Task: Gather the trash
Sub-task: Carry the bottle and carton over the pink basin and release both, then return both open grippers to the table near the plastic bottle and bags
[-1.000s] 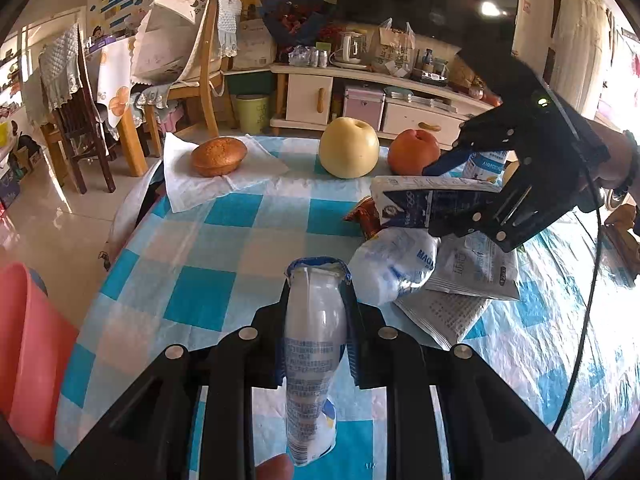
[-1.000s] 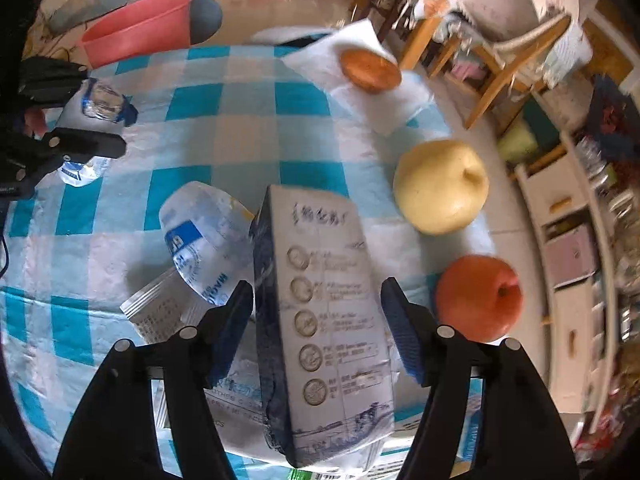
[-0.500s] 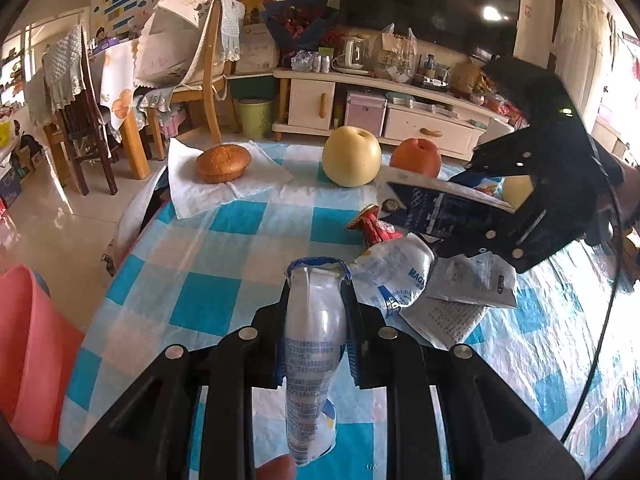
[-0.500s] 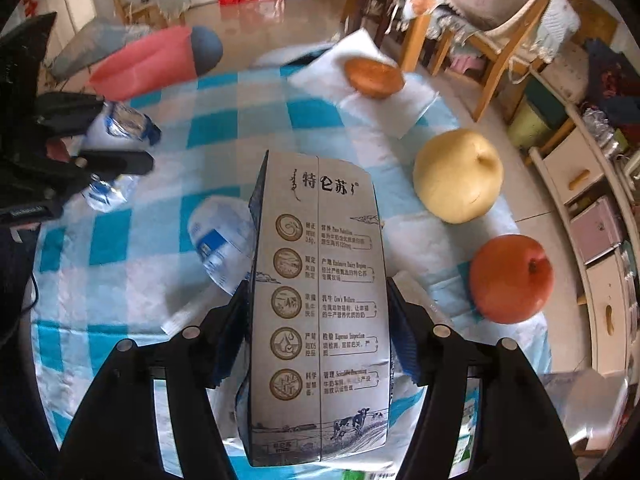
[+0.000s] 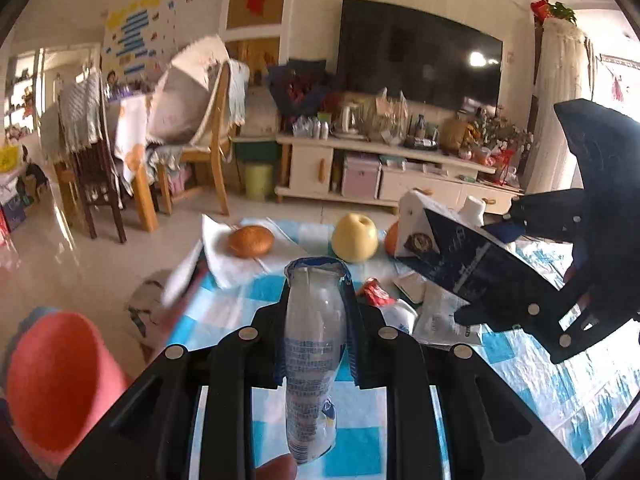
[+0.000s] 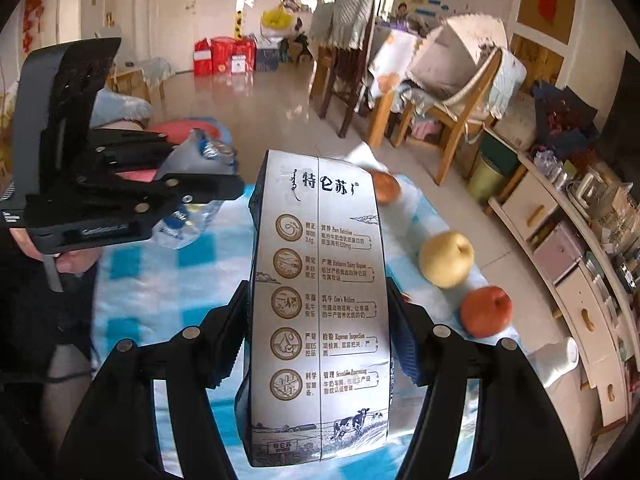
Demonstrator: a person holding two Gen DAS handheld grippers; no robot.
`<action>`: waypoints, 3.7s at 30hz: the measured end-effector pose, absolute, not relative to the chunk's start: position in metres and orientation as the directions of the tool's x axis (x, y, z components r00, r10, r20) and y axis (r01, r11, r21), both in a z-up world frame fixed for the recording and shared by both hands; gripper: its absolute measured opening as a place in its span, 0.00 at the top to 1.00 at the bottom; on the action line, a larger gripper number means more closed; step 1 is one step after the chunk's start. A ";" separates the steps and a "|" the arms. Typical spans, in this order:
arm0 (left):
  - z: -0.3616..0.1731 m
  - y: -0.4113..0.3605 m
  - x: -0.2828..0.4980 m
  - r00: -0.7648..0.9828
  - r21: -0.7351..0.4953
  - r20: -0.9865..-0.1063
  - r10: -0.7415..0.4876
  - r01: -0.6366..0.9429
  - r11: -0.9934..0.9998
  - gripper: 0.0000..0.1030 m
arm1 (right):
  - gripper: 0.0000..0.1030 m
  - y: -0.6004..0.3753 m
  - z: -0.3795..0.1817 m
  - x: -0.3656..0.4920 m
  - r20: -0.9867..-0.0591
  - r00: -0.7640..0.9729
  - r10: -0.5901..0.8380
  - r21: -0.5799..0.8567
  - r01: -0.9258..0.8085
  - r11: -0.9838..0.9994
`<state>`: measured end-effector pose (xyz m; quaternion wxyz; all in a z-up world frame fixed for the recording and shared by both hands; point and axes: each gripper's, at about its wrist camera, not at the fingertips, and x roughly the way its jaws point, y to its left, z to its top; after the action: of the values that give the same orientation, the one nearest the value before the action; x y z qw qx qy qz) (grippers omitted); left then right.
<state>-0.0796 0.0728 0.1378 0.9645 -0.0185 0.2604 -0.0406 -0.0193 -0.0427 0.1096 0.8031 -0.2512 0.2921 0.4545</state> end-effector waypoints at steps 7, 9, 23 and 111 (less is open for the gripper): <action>0.167 0.132 -0.121 0.880 -0.021 -0.474 -0.009 -0.001 1.000 0.77 | 0.37 0.011 0.132 -0.042 -0.668 0.404 0.625 -0.134 -0.892 0.433; 0.170 0.154 -0.129 0.881 -0.002 -0.472 0.036 -0.042 0.999 0.77 | 0.37 0.038 0.137 -0.048 -0.664 0.384 0.641 -0.138 -0.906 0.400; 0.154 0.320 -0.149 0.817 0.010 -0.526 0.235 -0.270 0.963 0.77 | 0.37 0.248 0.104 -0.060 -0.718 0.232 0.657 -0.051 -0.958 0.284; 0.027 -0.006 0.026 0.735 0.034 -0.672 -0.090 0.153 0.988 0.28 | 0.05 -0.181 -0.012 0.035 -0.693 0.610 0.385 0.324 -0.214 0.922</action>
<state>0.0264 -0.0062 0.0269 0.9304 0.0436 0.3581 -0.0652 0.0354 -0.1806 -0.0120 0.8910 0.1047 0.4086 0.1681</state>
